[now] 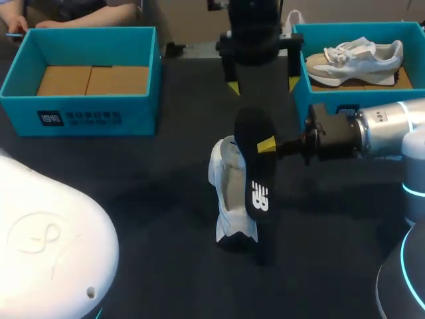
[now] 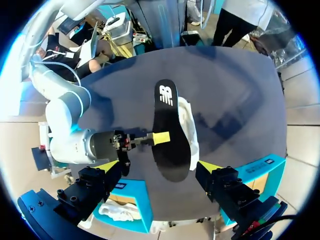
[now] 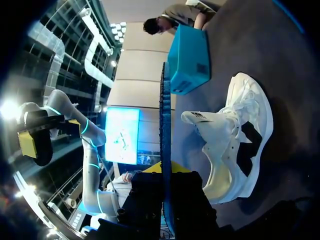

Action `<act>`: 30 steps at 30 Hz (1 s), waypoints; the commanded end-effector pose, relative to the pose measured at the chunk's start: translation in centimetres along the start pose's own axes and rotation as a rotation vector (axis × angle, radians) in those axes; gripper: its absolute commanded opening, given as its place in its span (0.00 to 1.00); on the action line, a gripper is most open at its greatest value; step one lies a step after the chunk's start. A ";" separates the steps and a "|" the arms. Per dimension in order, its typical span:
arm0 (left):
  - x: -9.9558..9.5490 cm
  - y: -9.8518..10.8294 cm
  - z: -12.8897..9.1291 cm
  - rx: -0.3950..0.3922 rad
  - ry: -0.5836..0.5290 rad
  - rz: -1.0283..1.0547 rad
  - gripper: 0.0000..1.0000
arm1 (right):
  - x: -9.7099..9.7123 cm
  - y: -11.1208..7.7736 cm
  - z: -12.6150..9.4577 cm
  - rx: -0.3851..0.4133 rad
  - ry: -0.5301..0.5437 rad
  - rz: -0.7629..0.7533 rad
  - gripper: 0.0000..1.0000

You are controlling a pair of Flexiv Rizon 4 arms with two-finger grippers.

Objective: Take the shoe out of the shoebox, open the shoe tongue, remove and reinsert the insole, then place the shoe into the shoebox

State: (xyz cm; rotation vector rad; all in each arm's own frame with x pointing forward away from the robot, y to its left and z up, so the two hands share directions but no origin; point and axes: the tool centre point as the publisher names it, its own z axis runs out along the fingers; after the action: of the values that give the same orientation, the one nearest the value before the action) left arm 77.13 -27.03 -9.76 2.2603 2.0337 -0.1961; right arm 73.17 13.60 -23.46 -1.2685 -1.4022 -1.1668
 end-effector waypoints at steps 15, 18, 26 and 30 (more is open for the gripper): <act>-1.2 0.8 0.8 -0.047 0.138 -0.111 1.00 | 0.4 0.7 -0.5 -0.010 -0.019 -0.008 0.00; -1.1 0.8 0.9 -0.045 0.135 -0.115 1.00 | 0.4 0.7 -0.5 -0.008 -0.020 -0.008 0.00; -1.4 0.9 0.9 -0.048 0.123 -0.120 1.00 | 0.5 0.7 -0.6 -0.006 -0.019 -0.010 0.00; -1.4 0.9 0.8 -0.050 0.117 -0.118 1.00 | 0.6 0.6 -0.7 -0.008 -0.021 -0.012 0.00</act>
State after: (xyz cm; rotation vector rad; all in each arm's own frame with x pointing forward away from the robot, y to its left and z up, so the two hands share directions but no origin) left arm 77.91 -28.83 -10.36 2.1743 2.2100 -0.0200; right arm 73.98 13.13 -22.88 -1.2775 -1.4222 -1.1718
